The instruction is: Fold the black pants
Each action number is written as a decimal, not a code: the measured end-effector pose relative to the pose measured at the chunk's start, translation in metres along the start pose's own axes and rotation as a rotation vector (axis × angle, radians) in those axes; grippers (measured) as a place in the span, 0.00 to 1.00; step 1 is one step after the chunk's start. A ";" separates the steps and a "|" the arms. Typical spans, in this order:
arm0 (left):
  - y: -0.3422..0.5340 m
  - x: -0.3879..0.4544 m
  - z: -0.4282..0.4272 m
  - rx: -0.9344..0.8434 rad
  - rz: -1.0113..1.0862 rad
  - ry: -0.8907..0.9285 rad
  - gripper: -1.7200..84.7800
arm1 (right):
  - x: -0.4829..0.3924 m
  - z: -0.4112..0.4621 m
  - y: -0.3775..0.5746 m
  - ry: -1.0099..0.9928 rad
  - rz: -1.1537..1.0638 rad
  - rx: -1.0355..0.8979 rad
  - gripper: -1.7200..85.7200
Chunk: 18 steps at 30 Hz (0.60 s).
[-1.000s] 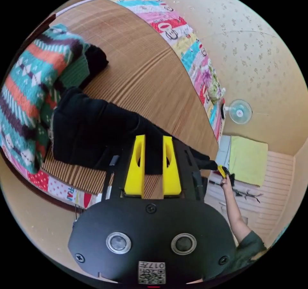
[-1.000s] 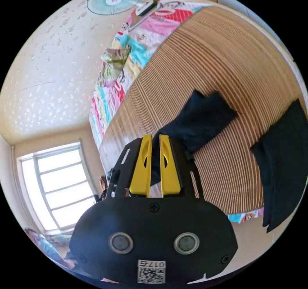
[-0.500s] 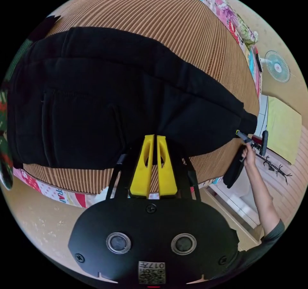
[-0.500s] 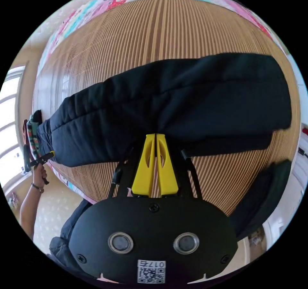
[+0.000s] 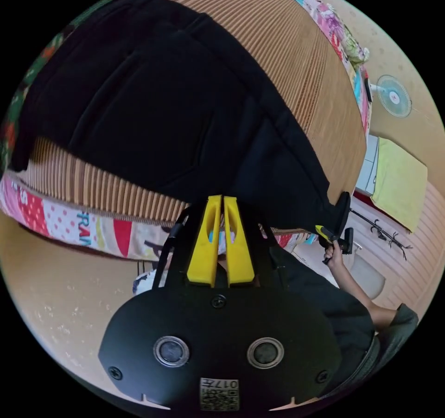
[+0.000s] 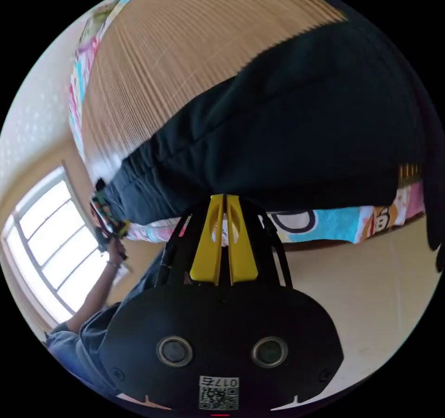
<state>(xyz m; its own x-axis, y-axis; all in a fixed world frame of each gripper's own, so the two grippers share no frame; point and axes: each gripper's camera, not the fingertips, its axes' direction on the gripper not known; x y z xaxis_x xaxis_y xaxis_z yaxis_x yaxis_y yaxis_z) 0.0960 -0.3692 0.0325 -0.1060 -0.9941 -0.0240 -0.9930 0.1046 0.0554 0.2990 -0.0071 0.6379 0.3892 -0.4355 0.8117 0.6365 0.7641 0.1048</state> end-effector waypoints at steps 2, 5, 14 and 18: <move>0.016 -0.011 -0.002 -0.012 -0.044 -0.036 0.05 | 0.036 -0.023 0.009 -0.131 0.107 0.130 0.11; 0.039 -0.029 -0.001 -0.045 -0.100 -0.047 0.09 | 0.076 -0.049 0.013 -0.306 0.207 0.285 0.14; 0.071 -0.068 -0.021 0.019 -0.306 0.131 0.10 | 0.068 -0.054 0.001 -0.221 0.454 0.233 0.16; 0.068 -0.069 -0.034 0.043 -0.345 0.196 0.11 | 0.079 -0.051 0.010 -0.211 0.448 0.249 0.17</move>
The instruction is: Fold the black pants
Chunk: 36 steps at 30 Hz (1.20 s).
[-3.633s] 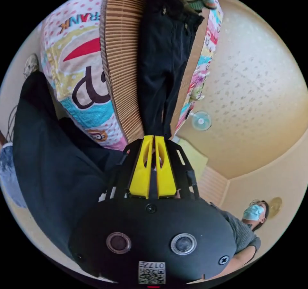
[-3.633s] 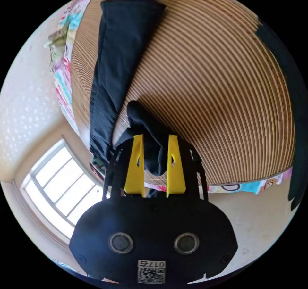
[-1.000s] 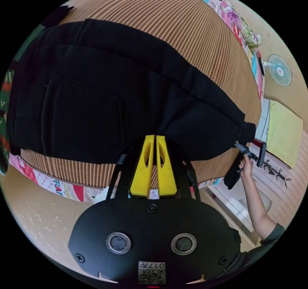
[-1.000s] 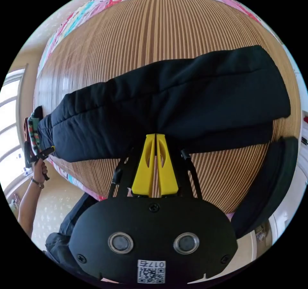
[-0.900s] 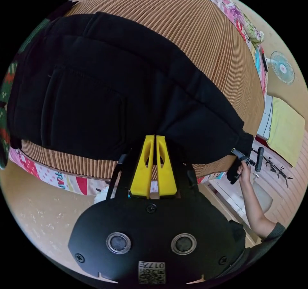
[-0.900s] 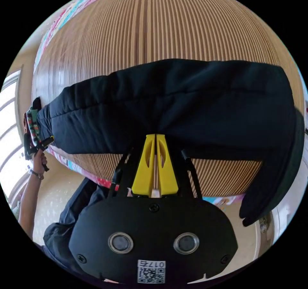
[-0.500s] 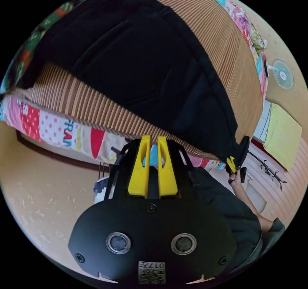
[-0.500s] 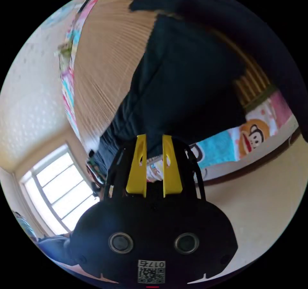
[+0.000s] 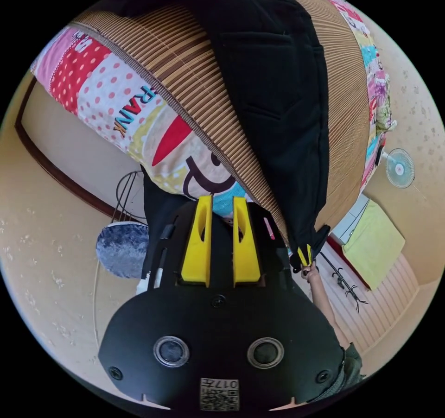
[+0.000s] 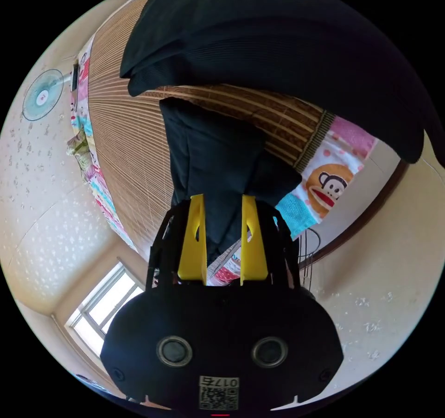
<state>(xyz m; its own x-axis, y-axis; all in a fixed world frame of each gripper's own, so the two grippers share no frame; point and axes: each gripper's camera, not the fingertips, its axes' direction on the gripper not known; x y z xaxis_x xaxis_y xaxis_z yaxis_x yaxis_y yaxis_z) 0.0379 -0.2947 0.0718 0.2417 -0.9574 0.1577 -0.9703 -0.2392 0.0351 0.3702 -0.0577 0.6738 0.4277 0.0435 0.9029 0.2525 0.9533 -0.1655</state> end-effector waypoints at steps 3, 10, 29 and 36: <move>0.000 0.009 -0.008 0.038 0.030 0.070 0.11 | 0.008 -0.010 0.002 0.022 0.022 0.064 0.20; -0.005 0.016 -0.001 -0.013 0.127 0.015 0.11 | -0.002 -0.006 -0.012 -0.086 -0.054 0.060 0.18; -0.034 -0.014 -0.050 0.025 0.087 0.212 0.15 | 0.023 -0.030 -0.008 0.173 -0.315 0.065 0.07; -0.078 -0.060 -0.097 0.156 0.032 0.311 0.19 | 0.122 -0.018 0.003 -0.210 0.018 0.107 0.08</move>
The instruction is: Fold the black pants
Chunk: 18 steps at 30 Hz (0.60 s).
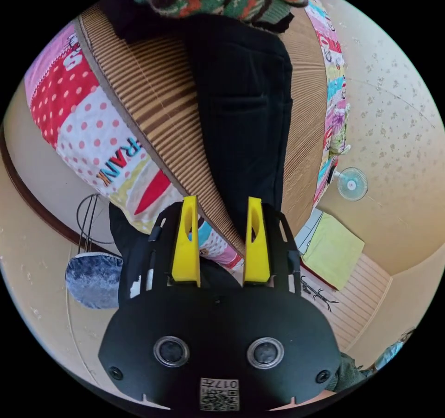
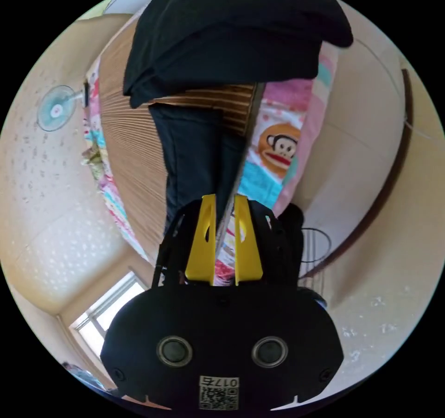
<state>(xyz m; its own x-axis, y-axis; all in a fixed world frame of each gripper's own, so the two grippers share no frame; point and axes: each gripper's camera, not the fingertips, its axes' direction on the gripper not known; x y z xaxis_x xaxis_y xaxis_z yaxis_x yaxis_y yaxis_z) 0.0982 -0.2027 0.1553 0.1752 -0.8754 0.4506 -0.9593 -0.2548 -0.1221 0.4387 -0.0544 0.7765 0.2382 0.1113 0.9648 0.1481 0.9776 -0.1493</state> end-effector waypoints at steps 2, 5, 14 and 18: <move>-0.017 -0.005 -0.007 0.013 0.010 0.012 0.19 | 0.005 0.013 0.008 -0.091 -0.020 -0.020 0.07; -0.046 -0.013 -0.014 0.023 -0.009 -0.011 0.21 | 0.009 0.043 0.018 -0.229 -0.039 -0.105 0.08; -0.099 -0.060 -0.032 0.235 -0.073 0.130 0.21 | -0.011 0.125 0.039 -0.394 -0.050 -0.359 0.13; -0.113 -0.102 -0.015 0.195 -0.104 0.359 0.14 | -0.020 0.144 0.035 -0.374 -0.053 -0.413 0.12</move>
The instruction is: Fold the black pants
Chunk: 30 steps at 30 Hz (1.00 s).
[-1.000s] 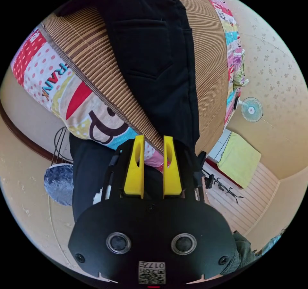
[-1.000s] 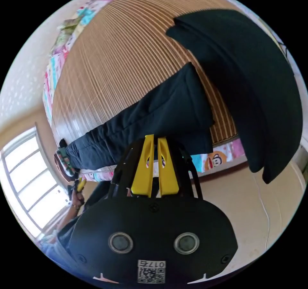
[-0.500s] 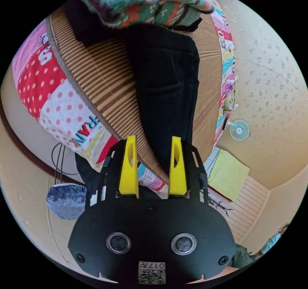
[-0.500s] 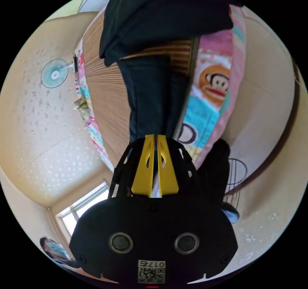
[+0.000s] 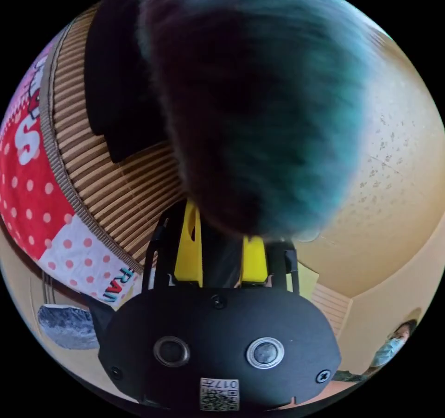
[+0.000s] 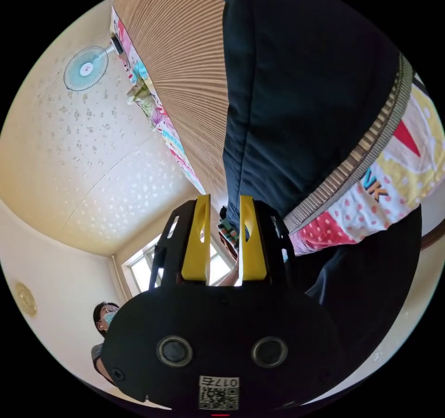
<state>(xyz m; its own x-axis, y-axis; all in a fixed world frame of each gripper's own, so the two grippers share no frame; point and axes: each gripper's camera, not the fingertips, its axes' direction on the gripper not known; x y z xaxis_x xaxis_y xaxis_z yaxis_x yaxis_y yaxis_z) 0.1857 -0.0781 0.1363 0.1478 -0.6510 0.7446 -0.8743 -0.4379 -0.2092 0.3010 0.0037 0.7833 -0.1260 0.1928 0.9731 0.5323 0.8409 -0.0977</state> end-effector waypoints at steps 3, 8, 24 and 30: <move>0.003 -0.029 0.003 -0.046 -0.033 0.250 0.11 | 0.002 0.020 -0.010 0.009 0.017 -0.033 0.09; 0.039 -0.001 0.006 -0.137 0.166 0.433 0.11 | 0.018 0.094 -0.018 0.016 0.031 -0.176 0.04; 0.334 0.153 0.298 -1.055 0.926 -0.045 0.17 | -0.006 -0.037 -0.073 0.037 -0.039 -0.081 0.04; 0.289 0.071 0.292 -0.746 0.748 -0.297 0.16 | 0.019 -0.128 -0.067 0.310 0.053 -0.049 0.10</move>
<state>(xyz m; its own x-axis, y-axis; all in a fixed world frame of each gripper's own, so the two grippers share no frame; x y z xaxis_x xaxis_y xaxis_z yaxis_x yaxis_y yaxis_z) 0.0787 -0.4323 -0.0562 -0.5187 -0.7631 0.3856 -0.8345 0.5500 -0.0340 0.3699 -0.1139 0.8346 0.1600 0.0667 0.9849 0.5716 0.8071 -0.1475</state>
